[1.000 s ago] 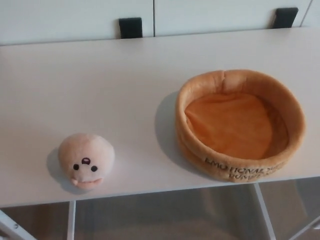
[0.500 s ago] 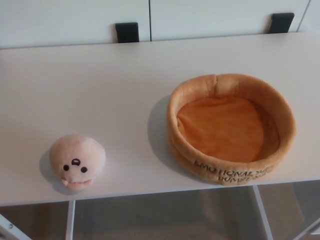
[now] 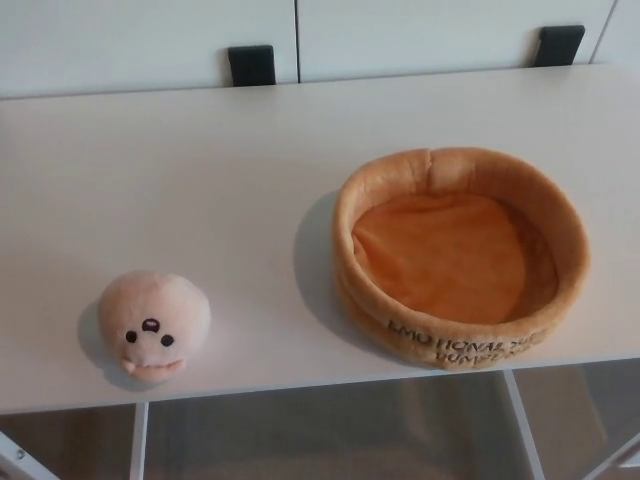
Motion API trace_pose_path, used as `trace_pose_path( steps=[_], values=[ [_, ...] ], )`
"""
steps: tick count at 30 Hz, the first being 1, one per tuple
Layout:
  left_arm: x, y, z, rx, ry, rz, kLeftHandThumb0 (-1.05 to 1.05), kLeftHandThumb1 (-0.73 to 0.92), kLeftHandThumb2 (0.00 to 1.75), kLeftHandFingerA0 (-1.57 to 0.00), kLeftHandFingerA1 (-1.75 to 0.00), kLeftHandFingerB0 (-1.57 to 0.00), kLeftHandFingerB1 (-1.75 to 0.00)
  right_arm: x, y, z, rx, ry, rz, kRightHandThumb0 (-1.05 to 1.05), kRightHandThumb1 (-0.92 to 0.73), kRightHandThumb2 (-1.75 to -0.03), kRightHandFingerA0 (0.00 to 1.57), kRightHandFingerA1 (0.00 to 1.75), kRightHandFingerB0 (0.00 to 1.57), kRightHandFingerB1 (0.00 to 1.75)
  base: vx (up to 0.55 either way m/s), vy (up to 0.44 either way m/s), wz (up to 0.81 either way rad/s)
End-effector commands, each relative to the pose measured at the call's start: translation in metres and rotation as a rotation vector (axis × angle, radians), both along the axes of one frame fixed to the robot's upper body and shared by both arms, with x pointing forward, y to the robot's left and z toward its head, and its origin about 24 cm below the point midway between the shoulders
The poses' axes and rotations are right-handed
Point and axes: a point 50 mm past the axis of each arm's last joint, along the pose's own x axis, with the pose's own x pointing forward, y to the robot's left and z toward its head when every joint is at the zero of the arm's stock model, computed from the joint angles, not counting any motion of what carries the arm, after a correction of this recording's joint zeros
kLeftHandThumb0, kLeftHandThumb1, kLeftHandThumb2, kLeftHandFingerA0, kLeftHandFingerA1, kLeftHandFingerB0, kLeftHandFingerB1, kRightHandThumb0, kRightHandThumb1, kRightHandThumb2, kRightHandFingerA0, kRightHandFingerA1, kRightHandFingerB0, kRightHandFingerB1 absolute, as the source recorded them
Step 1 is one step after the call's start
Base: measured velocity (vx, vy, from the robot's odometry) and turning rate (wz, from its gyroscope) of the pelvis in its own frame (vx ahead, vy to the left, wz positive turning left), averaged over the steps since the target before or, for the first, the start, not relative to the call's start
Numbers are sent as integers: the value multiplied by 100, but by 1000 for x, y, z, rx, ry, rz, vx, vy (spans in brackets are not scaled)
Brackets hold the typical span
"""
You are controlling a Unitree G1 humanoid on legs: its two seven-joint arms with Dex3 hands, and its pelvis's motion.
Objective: The robot walks towards a table in front, picks a dumpling toy with left hand and puts it in an orange round plate
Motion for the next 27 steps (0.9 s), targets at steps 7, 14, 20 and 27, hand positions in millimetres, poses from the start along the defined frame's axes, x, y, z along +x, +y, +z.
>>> trace_pose_path(
  steps=[7,14,20,27],
  values=[
    [16,-38,209,-86,-922,-483,-22,41,92,-8,-50,-8,-49,-3,-6,3,-21,2,-24,-41,-68,-61,75,45,43,34,0,0,0],
    [60,-60,305,19,-1224,-713,-24,28,83,0,-50,0,-47,-3,-7,4,-24,-1,-23,-50,-58,-83,67,57,35,45,0,0,0],
    [98,-67,332,141,-1211,-811,-27,25,82,-1,-51,0,-48,-2,-7,4,-23,2,-26,-49,-57,-82,69,58,35,45,0,0,0],
    [152,-71,334,237,-1040,-819,-54,36,65,-7,-32,-7,-33,2,-6,3,-21,-4,-22,-49,-57,-83,67,57,36,46,0,0,0]
  ],
)
